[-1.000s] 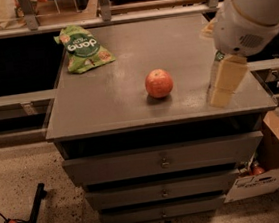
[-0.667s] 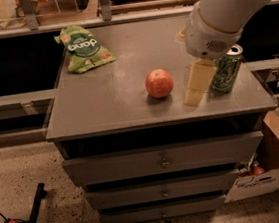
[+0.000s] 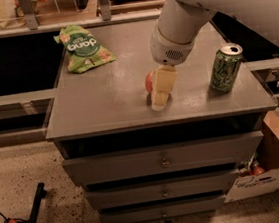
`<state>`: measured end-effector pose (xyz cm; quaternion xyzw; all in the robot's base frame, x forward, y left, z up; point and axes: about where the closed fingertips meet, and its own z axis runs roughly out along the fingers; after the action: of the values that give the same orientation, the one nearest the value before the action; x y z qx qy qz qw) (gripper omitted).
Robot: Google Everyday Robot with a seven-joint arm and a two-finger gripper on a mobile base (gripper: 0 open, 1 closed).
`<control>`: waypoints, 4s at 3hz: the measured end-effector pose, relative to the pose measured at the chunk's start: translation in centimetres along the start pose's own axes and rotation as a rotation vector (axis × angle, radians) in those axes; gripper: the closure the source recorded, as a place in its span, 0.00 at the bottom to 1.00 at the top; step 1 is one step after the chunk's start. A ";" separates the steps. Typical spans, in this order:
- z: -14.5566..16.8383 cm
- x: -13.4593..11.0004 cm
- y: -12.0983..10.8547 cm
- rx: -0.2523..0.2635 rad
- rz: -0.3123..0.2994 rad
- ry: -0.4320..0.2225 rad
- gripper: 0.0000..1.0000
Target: Move apple near green rice chip bag
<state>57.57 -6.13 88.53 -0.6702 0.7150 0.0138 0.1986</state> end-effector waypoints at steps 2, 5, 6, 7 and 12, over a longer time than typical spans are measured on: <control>4.8 0.9 -2.7 -0.012 0.105 0.031 0.00; 5.5 2.5 -3.9 0.050 0.150 0.066 0.65; 5.6 2.5 -3.8 0.046 0.148 0.066 0.88; 5.7 2.5 -3.8 0.044 0.147 0.067 1.00; 6.6 -6.3 -15.7 0.194 0.151 -0.351 1.00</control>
Offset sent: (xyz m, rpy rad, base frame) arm 0.0576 -0.0006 -0.0590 -0.0041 0.0600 -0.1619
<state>74.56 0.12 88.25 -0.5798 0.7157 0.0764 0.3819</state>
